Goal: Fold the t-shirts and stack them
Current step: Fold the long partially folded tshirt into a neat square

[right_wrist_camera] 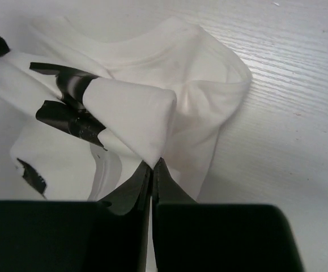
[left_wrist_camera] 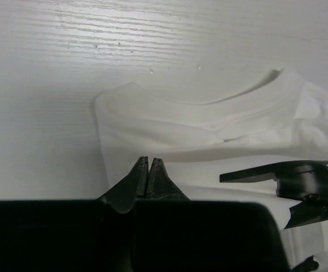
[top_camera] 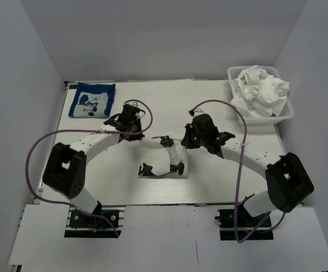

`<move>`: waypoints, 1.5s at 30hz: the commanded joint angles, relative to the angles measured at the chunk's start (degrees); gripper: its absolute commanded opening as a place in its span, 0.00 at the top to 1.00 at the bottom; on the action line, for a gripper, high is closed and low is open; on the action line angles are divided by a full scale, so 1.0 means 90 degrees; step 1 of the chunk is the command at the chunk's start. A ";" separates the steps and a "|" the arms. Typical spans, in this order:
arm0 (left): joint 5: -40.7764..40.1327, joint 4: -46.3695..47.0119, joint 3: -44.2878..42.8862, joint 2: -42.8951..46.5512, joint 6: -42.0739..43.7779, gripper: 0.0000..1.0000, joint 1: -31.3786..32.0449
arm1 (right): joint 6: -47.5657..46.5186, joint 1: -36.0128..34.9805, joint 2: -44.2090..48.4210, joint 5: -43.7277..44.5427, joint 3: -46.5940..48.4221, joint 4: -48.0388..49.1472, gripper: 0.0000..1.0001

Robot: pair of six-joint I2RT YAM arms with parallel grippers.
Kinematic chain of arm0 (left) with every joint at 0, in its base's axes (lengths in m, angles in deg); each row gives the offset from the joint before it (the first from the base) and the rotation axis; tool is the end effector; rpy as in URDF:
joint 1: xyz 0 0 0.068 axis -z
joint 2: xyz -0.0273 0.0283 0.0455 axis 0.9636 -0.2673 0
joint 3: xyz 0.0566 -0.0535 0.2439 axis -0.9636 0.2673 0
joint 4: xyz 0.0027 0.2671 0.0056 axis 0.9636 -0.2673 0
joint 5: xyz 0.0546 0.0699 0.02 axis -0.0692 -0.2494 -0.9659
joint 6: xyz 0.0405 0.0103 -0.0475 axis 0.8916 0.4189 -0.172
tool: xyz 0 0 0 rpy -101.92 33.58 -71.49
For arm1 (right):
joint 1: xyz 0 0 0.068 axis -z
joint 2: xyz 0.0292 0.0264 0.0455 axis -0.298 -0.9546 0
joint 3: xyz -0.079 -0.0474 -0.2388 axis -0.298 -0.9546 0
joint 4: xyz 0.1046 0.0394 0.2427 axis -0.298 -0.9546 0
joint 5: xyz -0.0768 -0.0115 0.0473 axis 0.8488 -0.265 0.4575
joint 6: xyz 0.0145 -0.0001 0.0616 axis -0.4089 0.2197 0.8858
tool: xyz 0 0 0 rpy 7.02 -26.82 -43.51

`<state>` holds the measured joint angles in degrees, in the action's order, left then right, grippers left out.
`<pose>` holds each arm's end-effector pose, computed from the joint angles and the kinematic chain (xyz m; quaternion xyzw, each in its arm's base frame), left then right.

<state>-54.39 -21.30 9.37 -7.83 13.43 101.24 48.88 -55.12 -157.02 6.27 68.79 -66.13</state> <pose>0.3042 -0.1476 0.1908 -0.0525 0.9471 -0.1074 0.2980 0.2585 0.1991 0.2027 -0.0902 0.8908 0.2257 0.3838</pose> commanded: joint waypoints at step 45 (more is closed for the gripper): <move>0.0966 0.1408 -0.0674 -0.1284 0.0769 1.00 -0.0354 | 0.0006 0.0779 -0.2226 -0.0899 0.1644 0.0437 1.00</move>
<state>-42.15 -9.38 6.25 -20.04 19.83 98.29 49.56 -48.47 -178.83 -0.35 81.88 -64.68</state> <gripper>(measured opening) 0.147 0.018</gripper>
